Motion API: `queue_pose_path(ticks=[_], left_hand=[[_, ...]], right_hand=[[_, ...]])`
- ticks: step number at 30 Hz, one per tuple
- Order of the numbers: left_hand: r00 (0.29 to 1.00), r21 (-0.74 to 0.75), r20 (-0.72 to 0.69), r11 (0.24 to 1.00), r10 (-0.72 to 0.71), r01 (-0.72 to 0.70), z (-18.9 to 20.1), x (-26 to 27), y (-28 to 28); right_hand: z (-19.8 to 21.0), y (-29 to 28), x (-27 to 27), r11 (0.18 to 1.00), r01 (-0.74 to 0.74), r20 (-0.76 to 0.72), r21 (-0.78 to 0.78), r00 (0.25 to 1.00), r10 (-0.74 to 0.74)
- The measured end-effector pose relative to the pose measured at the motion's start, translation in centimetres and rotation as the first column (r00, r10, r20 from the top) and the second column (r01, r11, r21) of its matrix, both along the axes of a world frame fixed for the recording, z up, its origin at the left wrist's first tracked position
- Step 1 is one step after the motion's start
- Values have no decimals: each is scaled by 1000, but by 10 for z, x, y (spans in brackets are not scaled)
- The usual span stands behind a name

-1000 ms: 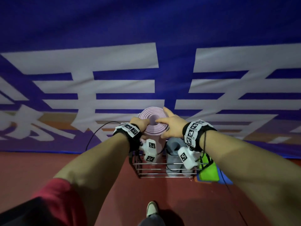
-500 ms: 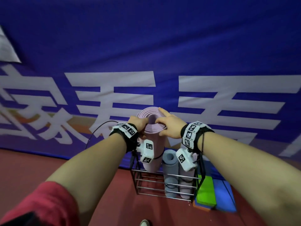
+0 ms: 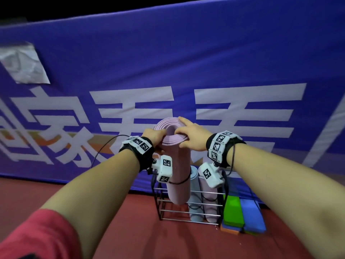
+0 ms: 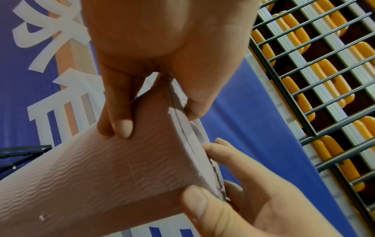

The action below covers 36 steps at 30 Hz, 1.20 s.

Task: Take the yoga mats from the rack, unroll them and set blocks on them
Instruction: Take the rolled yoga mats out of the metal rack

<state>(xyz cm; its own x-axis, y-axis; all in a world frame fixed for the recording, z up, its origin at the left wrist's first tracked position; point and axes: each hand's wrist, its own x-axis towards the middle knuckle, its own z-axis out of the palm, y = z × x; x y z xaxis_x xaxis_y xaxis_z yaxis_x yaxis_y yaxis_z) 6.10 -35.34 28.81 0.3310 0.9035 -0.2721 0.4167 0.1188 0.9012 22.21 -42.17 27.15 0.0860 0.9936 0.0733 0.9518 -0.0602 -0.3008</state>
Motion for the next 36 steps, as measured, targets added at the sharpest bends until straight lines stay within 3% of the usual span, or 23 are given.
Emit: queue_pose_path(ticks=[14, 18, 22, 29, 36], left_hand=[[995, -75, 9, 992, -100, 100, -6, -100, -166], [992, -55, -16, 990, -128, 127, -6, -119, -214], [990, -56, -26, 989, -137, 136, -9, -137, -271], [981, -64, -21, 980, -191, 189, -35, -143, -437], [989, -164, 56, 976, -137, 145, -100, -169, -580]], right_hand=[[5, -195, -109, 992, 93, -5, -81, 996, -94], [25, -254, -124, 991, 79, -142, -111, 985, -95], [31, -311, -136, 973, 210, -363, -99, 903, -232], [-16, -452, -149, 886, 394, -380, -246, 802, -461], [-51, -602, -179, 771, 422, -419, -477, 662, -621]])
